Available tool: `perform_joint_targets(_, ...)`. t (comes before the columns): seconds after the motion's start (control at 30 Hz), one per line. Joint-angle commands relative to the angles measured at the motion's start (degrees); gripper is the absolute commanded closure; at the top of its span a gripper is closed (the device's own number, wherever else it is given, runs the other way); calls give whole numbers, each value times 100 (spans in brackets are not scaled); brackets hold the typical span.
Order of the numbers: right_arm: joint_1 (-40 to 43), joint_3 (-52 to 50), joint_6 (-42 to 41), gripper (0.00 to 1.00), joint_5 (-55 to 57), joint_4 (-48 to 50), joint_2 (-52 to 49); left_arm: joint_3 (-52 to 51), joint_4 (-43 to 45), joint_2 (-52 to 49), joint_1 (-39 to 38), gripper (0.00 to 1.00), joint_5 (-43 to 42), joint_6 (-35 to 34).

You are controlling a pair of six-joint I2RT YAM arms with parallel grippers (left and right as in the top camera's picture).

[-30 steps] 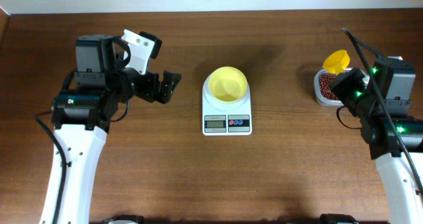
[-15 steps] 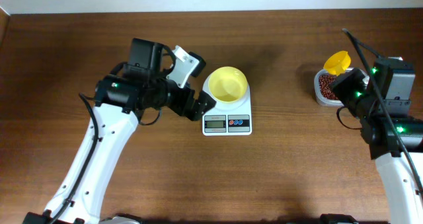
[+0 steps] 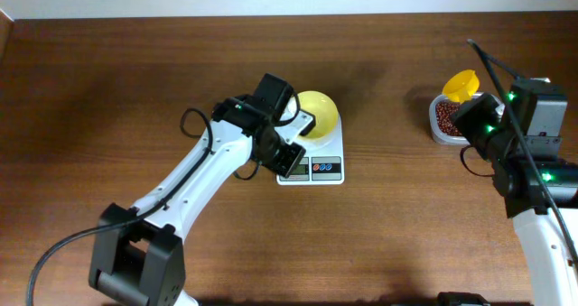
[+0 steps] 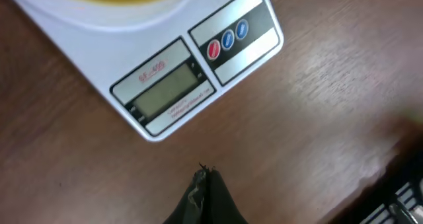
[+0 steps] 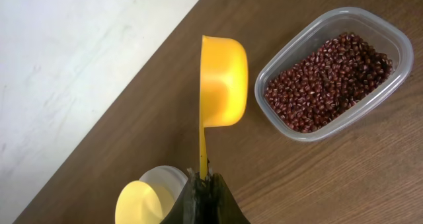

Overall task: Scoop item into bowl and weigh 50g on scale
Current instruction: 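Move the left gripper to the scale and press the tare button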

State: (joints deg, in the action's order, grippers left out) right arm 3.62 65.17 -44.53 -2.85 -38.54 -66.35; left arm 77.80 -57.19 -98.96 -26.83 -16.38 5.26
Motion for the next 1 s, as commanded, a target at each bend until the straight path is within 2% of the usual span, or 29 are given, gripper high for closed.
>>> perform_joint_targets(0.0,22,74,76,96,52,20,-4,-9,-643,713,160,100,483,-151)
perform_joint_targets(0.03,22,74,79,96,52,20,-4,-94,-693,894,177,100,557,-131)
perform_joint_targets(0.07,22,74,79,96,52,20,-4,-404,-304,1106,175,100,549,-133)
perform_joint_targets(0.1,22,74,79,96,52,20,-4,-579,210,1117,173,100,542,-136)
perform_joint_targets(0.13,22,74,76,96,52,22,-4,-837,1115,1097,170,100,363,-133)
perform_joint_targets(0.2,22,74,76,96,50,20,-4,-1167,2031,1067,70,100,72,-131)
perform_joint_targets(0.27,22,74,76,96,50,22,-4,-1432,2317,1067,-271,100,79,122)
perform_joint_targets(0.3,22,74,76,96,50,22,-4,-1561,2455,1060,-509,100,149,173)
perform_joint_targets(0.4,22,74,79,96,50,22,-4,-1851,3071,1012,-951,100,1331,76)
perform_joint_targets(0.5,22,74,79,96,44,17,-4,-2011,3689,632,-988,100,1429,-210)
perform_joint_targets(0.77,22,74,79,96,33,22,-4,-2024,4028,138,-1054,100,1436,-197)
perform_joint_targets(0.83,22,74,79,96,31,22,-4,-2024,4094,-46,-1172,100,1735,-203)
perform_joint_targets(0.97,22,74,79,96,31,20,-4,-2024,4225,-365,-1255,100,1790,-201)
